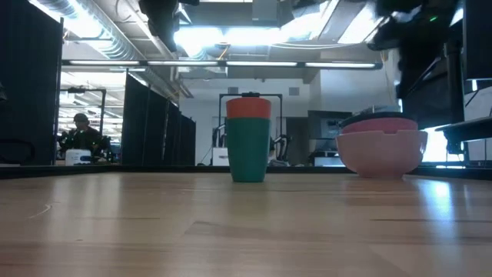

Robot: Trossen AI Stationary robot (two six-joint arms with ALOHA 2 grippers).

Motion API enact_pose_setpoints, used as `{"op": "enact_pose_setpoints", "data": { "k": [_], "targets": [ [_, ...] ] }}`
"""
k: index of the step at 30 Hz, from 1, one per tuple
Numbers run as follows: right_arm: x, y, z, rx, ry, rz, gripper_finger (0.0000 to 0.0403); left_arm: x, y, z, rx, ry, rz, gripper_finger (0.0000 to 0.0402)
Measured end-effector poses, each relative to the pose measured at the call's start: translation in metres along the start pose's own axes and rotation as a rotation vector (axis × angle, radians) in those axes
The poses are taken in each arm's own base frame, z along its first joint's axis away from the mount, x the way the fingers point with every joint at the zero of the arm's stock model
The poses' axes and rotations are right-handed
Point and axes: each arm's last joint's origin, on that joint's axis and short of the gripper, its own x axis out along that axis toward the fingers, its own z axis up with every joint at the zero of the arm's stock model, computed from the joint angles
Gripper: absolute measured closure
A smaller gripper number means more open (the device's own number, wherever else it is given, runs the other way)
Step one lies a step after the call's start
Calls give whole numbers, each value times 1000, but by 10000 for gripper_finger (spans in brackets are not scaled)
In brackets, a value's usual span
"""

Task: Nest bowls inside each other
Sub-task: Move the stacked of bowls beside the stacked of cup

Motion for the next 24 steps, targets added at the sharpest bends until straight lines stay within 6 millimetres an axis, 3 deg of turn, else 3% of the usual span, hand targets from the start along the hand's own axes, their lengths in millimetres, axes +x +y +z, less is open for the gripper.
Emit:
{"op": "enact_pose_setpoints", "data": {
  "k": [10, 17, 24],
  "targets": [
    [-33, 17, -33, -165, -132, 110, 221, 0, 0, 0, -7, -2, 0, 345],
    [-9, 33, -28, -257, -21, 129, 221, 0, 0, 1, -22, -7, 0, 345],
    [16, 33, -19, -243, 86, -7, 221, 0, 0, 1, -23, -8, -1, 345]
  ]
}}
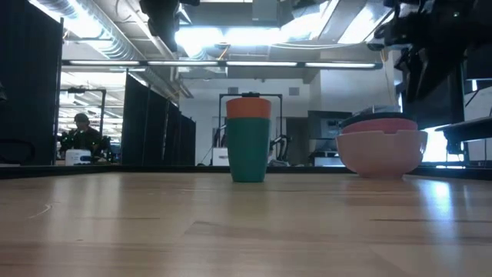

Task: Nest bowls inside each other
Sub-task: Move the stacked of bowls beside the stacked of cup

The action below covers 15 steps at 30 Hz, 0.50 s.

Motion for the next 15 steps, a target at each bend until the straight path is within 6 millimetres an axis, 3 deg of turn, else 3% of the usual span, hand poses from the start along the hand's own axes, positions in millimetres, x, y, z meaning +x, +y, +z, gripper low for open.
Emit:
{"op": "enact_pose_setpoints", "data": {
  "k": [15],
  "targets": [
    [20, -28, 5, 173, 105, -21, 221, 0, 0, 1, 49, -6, 0, 345]
  ]
}}
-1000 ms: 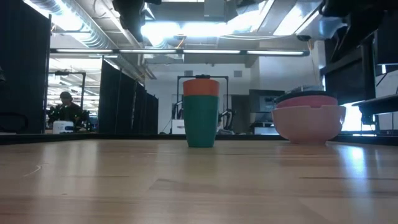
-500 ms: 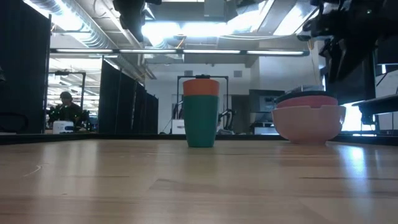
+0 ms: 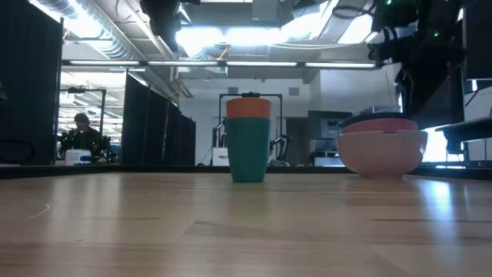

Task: Nest bowls inside each other
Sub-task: Move the stacked of bowls beside the stacked of cup

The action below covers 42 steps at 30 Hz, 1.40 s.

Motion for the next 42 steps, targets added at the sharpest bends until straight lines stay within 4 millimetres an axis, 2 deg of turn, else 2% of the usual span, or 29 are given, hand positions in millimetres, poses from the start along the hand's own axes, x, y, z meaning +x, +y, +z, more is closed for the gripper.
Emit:
{"op": "enact_pose_setpoints", "data": {
  "k": [17, 30, 42],
  "targets": [
    [23, 1, 11, -8, 126, 27, 221, 0, 0, 0, 55, -2, 1, 345],
    [30, 0, 14, -1, 166, 9, 221, 0, 0, 1, 74, -14, 2, 345],
    [52, 2, 21, -12, 276, 54, 221, 0, 0, 1, 78, -15, 2, 345]
  ]
}}
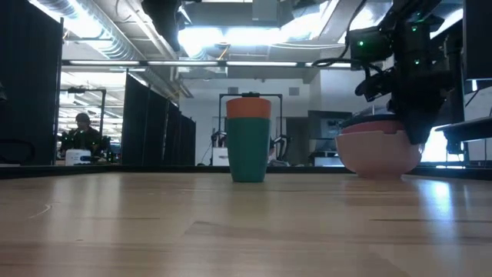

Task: Nest bowls inside each other
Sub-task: Move the stacked of bowls beside the stacked of cup

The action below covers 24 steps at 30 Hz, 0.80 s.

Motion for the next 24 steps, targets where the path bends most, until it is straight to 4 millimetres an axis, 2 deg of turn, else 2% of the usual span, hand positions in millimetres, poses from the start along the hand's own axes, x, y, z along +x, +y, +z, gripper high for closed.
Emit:
{"op": "enact_pose_setpoints", "data": {
  "k": [6, 18, 24],
  "targets": [
    [-2, 0, 1, -1, -3, 4, 221, 0, 0, 0, 1, 2, 0, 345],
    [-16, 2, 4, -36, -34, 68, 221, 0, -1, -6, 24, 57, -9, 345],
    [-28, 2, 1, -62, -62, 46, 221, 0, -1, -5, 27, 56, -8, 345]
  ]
}}
